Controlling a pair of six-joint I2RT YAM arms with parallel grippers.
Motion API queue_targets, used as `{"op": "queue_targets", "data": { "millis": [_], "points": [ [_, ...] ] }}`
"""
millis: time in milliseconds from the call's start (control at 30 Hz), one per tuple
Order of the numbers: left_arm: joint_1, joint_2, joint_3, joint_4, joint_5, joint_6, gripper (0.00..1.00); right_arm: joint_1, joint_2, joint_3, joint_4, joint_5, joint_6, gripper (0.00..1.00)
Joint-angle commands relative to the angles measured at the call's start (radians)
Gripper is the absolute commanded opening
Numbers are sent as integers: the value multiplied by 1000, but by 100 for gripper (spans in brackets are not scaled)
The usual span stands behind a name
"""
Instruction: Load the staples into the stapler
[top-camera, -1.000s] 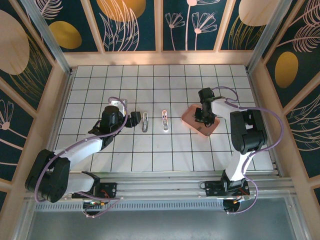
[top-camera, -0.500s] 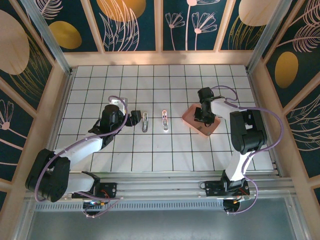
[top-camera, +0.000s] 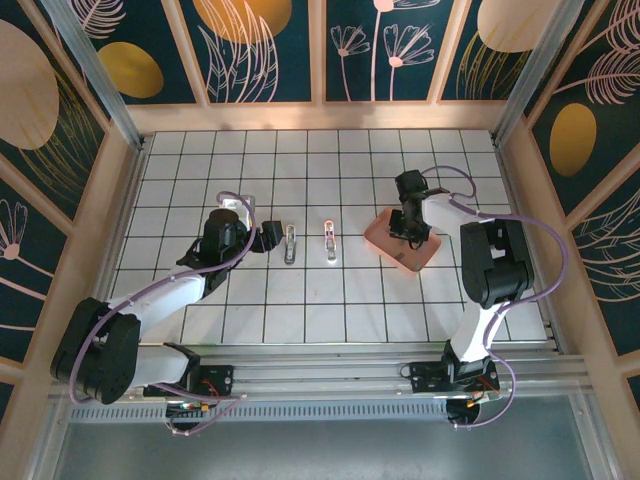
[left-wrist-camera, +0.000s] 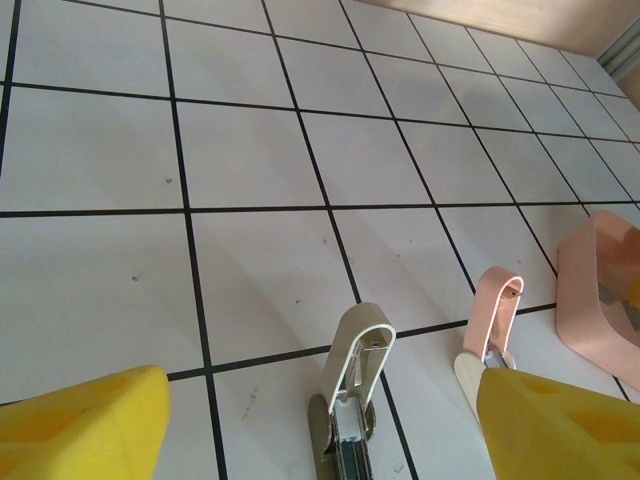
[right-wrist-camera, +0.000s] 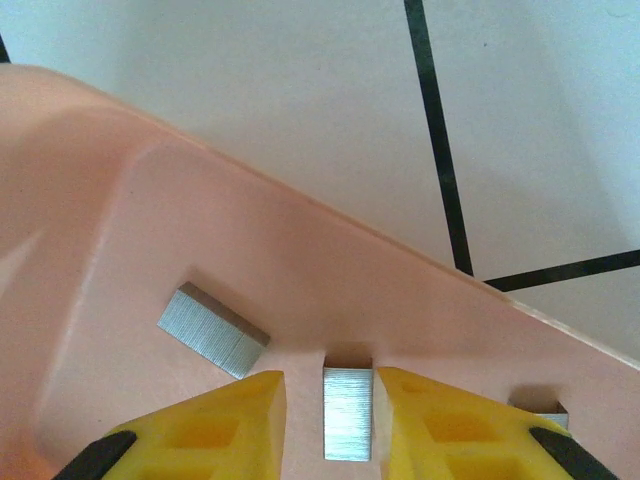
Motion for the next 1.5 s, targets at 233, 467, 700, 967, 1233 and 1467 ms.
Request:
{"op": "queue_targets", "data": {
  "millis": [233, 467, 700, 967, 1233, 1467],
  "points": [
    [-4, -8, 21, -16, 8, 19, 80, 2, 49, 24, -26, 32, -11, 29],
    [-4, -8, 21, -18, 6, 19, 80, -5, 64, 6, 5, 16, -13, 24],
    [-5, -15, 17, -17, -1, 18, 80, -10, 73, -22, 38, 29, -19, 21],
    [-5, -59, -27, 20, -24, -13, 81, 5, -41, -103, 142, 41, -32, 16],
    [-4, -133, -110, 82, -45, -78, 84, 61, -252, -161, 153, 102, -49, 16],
    [-4, -170, -186, 142, -59, -161, 88, 203, -428, -217, 93, 140, -19, 16]
  ]
}}
